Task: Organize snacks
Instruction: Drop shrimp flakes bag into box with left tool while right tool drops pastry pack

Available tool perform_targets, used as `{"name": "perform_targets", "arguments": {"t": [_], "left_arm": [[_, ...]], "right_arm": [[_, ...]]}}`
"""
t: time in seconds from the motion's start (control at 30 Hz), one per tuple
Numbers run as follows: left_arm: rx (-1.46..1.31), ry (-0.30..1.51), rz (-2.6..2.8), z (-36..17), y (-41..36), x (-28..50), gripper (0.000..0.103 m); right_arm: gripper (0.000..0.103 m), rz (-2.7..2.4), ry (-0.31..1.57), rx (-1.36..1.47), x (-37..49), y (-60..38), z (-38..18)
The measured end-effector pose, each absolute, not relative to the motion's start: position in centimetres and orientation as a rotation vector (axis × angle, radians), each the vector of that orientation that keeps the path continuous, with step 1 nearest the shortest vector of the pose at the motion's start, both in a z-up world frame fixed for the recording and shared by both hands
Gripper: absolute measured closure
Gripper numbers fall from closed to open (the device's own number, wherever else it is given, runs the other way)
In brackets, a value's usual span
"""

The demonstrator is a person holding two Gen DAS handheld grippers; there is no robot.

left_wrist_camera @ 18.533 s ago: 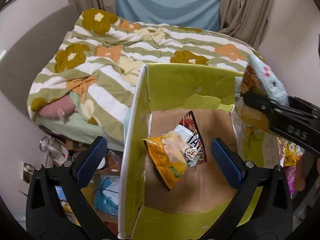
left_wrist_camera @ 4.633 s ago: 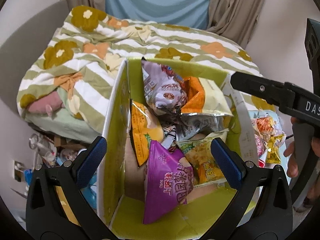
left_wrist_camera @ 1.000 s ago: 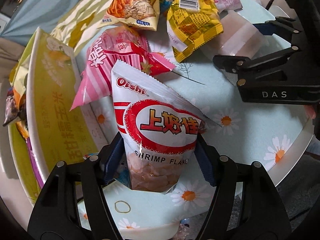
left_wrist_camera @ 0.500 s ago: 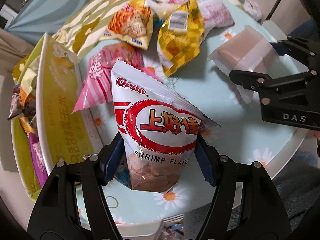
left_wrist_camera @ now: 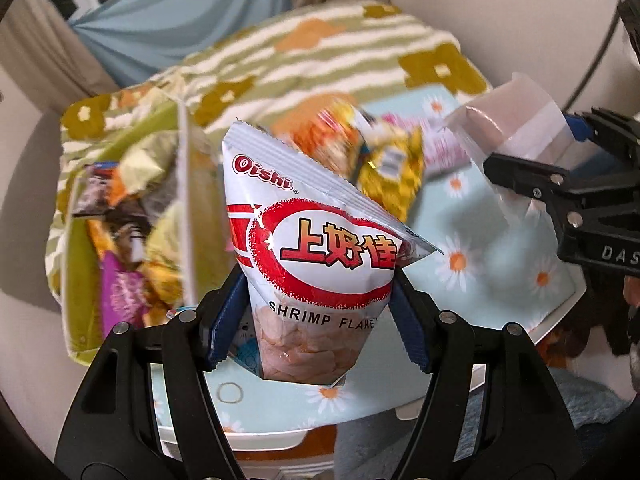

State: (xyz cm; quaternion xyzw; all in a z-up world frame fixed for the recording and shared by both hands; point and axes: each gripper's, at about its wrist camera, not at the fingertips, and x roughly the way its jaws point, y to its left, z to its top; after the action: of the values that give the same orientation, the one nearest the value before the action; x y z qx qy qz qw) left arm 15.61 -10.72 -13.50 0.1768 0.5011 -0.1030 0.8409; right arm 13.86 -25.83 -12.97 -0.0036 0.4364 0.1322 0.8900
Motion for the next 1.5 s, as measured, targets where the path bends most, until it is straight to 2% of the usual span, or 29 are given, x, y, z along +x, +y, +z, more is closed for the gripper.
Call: {"name": "perform_targets", "arguments": {"t": [0.17,0.47,0.67,0.83,0.9,0.93,1.03,1.5], "left_arm": [[0.301,1.010,-0.179,-10.2,-6.3,16.1,0.035],[0.124,0.970,-0.065,-6.5,6.6,18.4,0.035],[-0.032,1.026,-0.024,-8.0,15.5,21.7,0.035],[-0.092,1.095,-0.039,-11.4,19.3,24.6,0.035],[-0.139,1.122,-0.074,-12.9,20.2,25.6,0.033],[-0.156,1.128,-0.085,-13.3,20.6,25.9,0.028],[-0.172,1.124,-0.099,-13.9,20.7,26.3,0.000],[-0.168,1.068,-0.032,-12.5,20.4,22.1,0.000]], "right_arm": [[0.032,0.307,0.847,-0.004,14.1,-22.5,-9.6],[0.032,0.425,0.774,0.011,16.3,-13.0,-5.7],[0.032,0.473,0.794,0.014,19.0,-6.8,-5.8],[0.032,0.468,0.830,0.011,21.3,-2.8,-6.7],[0.032,0.454,0.845,0.015,22.0,-1.7,-7.4],[0.032,0.449,0.852,0.019,22.3,-1.4,-7.8],[0.032,0.433,0.875,0.040,23.0,-0.4,-8.6],[0.032,0.448,0.947,0.060,24.6,0.5,-9.8]]}}
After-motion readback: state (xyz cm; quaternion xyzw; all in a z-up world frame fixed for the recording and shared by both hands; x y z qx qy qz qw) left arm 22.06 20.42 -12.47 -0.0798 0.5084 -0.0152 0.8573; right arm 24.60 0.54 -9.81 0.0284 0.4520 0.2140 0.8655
